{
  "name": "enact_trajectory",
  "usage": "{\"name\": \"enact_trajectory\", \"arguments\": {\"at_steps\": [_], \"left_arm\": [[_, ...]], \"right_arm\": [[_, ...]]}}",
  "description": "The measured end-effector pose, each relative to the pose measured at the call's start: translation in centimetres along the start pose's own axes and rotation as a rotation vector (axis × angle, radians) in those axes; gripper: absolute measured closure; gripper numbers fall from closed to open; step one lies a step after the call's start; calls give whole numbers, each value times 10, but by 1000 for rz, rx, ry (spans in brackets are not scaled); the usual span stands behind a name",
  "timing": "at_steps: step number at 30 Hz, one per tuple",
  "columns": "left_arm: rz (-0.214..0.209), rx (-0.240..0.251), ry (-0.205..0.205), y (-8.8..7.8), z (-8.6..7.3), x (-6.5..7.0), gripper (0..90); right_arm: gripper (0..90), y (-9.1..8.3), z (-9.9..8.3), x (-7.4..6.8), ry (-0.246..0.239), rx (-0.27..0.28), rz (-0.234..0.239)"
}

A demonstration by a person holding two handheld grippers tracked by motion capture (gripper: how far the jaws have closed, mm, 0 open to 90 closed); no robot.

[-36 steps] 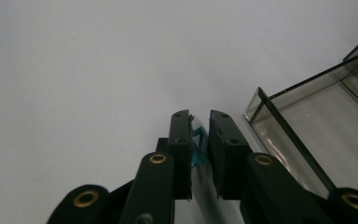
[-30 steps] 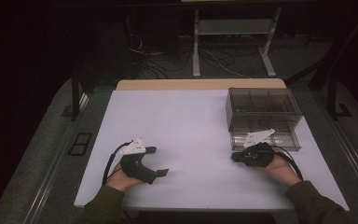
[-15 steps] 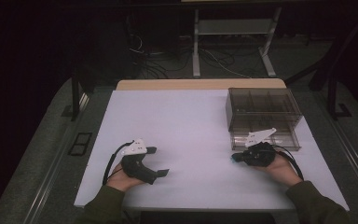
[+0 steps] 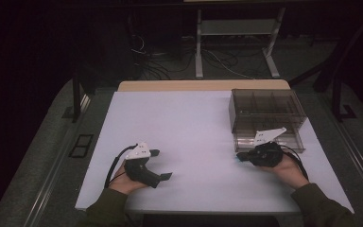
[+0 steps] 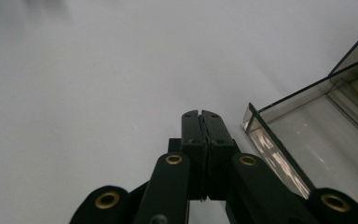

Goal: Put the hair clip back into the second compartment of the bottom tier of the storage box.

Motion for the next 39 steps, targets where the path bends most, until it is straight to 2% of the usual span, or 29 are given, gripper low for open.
{"name": "enact_trajectory", "arguments": {"at_steps": [8, 15, 21, 29, 39], "left_arm": [[2, 8, -20, 0, 1, 0, 0], [33, 3, -24, 2, 1, 0, 0], [22, -2, -2, 1, 0, 1, 0], [27, -29, 3, 1, -3, 3, 0], [38, -26, 19, -2, -1, 4, 0]], "right_arm": [[875, -5, 2, 0, 16, 18, 3], [875, -10, 4, 0, 30, 40, 6], [875, -14, 5, 2, 51, 60, 10], [875, -17, 6, 3, 61, 71, 11], [875, -22, 8, 7, 74, 81, 3]]}}
Point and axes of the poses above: each handheld gripper's, and its own axes: y roughly forward along the jaws, z roughly out of its top, x roughly to its right, the point moved 6 cm from there along y, roughly forward along the jaws, and after that the axes turned 1 degree about y, right-handed, at the moved point
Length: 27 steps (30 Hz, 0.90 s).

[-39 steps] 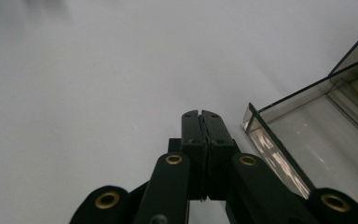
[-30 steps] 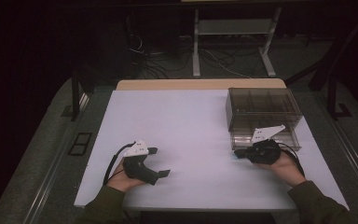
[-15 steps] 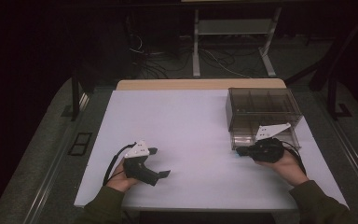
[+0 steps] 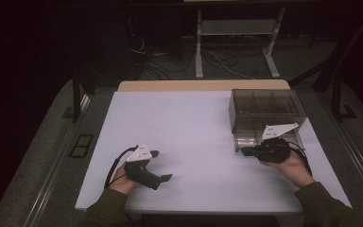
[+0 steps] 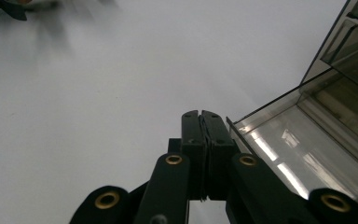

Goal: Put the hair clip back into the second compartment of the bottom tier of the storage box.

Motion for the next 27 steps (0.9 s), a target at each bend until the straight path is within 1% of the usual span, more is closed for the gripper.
{"name": "enact_trajectory", "arguments": {"at_steps": [2, 5, 9, 11, 14, 17, 18, 23, 24, 27], "left_arm": [[9, -5, -8, 0, 0, -1, 0], [9, -3, -13, 0, 0, -1, 0], [10, 3, -8, 0, 1, 0, 0], [23, -2, -7, 0, 0, 0, 0], [23, 1, -17, -1, 1, 0, 0], [26, 3, -21, -1, 1, -1, 0], [33, -1, -24, -1, 0, -1, 0], [33, 1, -22, -1, 1, -1, 0], [30, 2, -19, -1, 1, -1, 0], [26, 3, -7, -2, 0, 0, 0]], "right_arm": [[875, -2, 1, 1, 7, 4, 1], [875, -3, 4, 4, 14, 5, -8], [875, -10, 9, 8, 19, 10, -16], [875, -12, 12, 10, 17, 11, -20], [875, -14, 14, 13, 17, 21, -21], [875, -15, 14, 15, 20, 31, -23], [875, -15, 13, 15, 21, 28, -28], [874, -18, 12, 20, 35, 38, -40], [874, -18, 12, 20, 35, 38, -40], [875, -21, 10, 25, 42, 41, -56]]}}
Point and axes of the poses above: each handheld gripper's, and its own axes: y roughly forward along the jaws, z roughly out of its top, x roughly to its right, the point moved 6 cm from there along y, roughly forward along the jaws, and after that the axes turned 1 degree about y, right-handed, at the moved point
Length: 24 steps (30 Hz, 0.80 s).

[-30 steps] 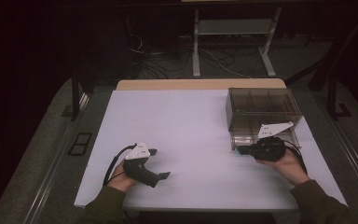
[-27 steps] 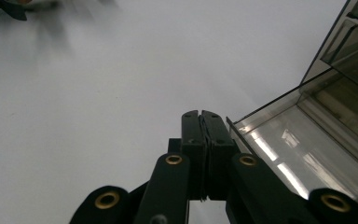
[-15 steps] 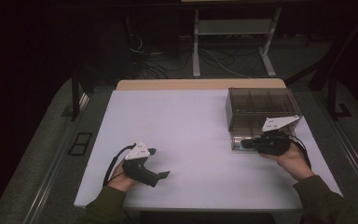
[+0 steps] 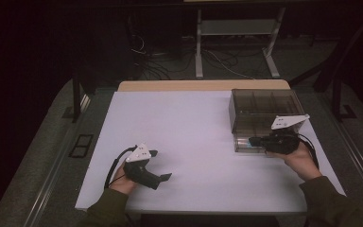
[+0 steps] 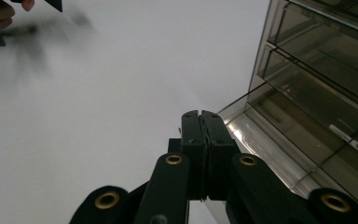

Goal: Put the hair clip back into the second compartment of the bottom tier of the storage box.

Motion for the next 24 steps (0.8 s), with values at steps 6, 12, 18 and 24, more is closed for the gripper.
{"name": "enact_trajectory", "arguments": {"at_steps": [6, 12, 18, 24], "left_arm": [[-4, -5, 6, 0, -1, 0, 0], [-7, -15, 3, 0, -2, 0, 0], [7, -24, -1, 1, -3, -1, 0], [19, -15, -16, 0, -2, -3, 0]], "right_arm": [[875, -4, -1, 8, 13, 4, -22], [874, -6, -3, 14, 28, 7, -42], [875, -10, -7, 23, 45, 8, -74], [875, -13, -10, 31, 65, 9, -103]]}}
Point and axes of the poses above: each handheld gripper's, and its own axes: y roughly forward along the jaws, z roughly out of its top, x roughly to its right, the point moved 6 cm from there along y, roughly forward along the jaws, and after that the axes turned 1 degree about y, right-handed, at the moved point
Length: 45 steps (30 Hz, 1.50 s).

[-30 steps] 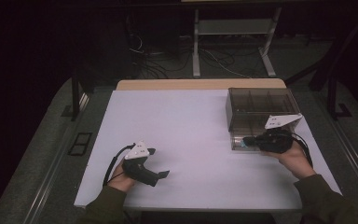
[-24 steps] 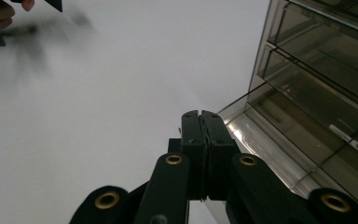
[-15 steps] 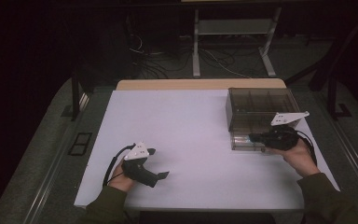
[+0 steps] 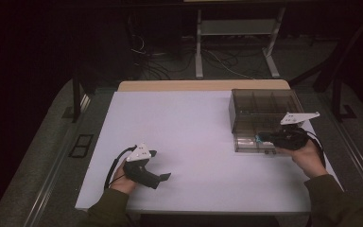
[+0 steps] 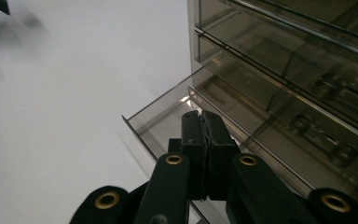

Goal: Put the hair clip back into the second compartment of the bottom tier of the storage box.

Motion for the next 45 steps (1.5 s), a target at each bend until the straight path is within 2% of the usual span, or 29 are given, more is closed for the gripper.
{"name": "enact_trajectory", "arguments": {"at_steps": [5, 7, 13, 16, 31, 37, 45], "left_arm": [[-26, 7, 4, -2, 1, 1, 0], [-9, 11, 3, -2, 1, 1, 0], [7, 8, -5, -3, 1, -1, 0], [16, 11, 5, -4, 1, -1, 0], [11, 22, 23, -5, 3, 1, 0], [23, 29, 32, -5, 3, 1, 0], [17, 17, 36, -5, 2, 2, 0]], "right_arm": [[875, -1, -3, 6, 9, -8, -21], [874, -1, -4, 8, 16, -9, -32], [875, -2, -7, 14, 31, -13, -51], [874, -2, -9, 19, 48, -20, -68], [874, 4, -21, 33, 85, -65, -113], [874, 7, -25, 37, 86, -93, -126], [873, 12, -30, 39, 84, -129, -143]]}}
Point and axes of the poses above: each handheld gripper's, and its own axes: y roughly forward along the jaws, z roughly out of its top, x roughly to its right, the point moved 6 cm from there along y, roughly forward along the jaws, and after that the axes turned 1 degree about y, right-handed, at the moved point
